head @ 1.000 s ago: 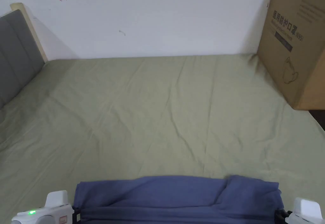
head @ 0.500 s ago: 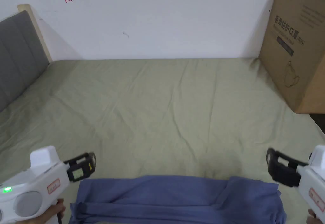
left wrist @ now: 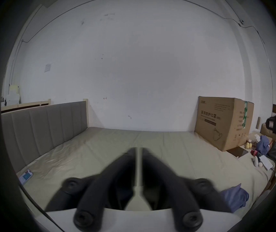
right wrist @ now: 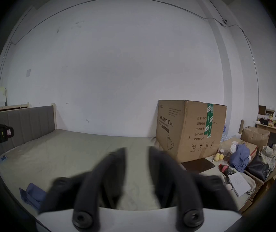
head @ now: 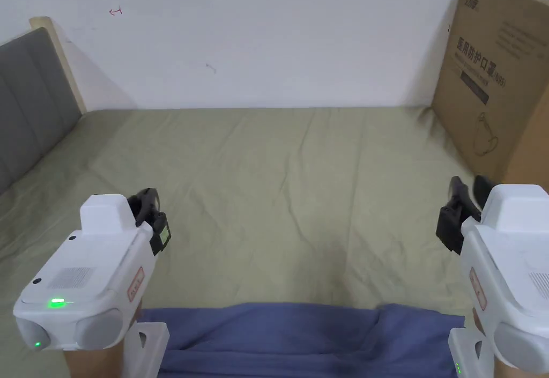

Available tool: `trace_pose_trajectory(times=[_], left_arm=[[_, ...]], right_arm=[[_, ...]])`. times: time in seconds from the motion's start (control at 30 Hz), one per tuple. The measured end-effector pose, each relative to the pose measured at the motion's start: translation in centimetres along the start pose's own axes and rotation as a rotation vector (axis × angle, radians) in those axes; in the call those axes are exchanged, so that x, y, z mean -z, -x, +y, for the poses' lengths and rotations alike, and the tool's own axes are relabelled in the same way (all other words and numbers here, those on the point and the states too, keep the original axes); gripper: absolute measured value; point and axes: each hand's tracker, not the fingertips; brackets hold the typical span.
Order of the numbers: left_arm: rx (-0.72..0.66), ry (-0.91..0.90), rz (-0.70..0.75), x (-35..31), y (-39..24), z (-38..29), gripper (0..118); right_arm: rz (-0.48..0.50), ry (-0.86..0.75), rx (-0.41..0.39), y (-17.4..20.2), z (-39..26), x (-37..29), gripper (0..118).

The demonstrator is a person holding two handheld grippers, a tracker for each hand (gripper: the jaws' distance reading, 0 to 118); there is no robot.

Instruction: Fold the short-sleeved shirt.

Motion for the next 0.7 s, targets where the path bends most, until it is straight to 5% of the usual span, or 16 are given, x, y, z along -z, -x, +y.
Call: trace_pose_trajectory(times=[0.33,0.7], left_arm=[[0.007,0.233,-0.050,1.8,2.6,-1.6,0],[-0.480,0.689,-0.236,5.8,15.9,-11.2,0]], right_arm=[[0.042,0.036,0.003,0.5,-1.4,1.3,0],[0.077,0.116,-0.009,2.6,-3.4,3.7,0]])
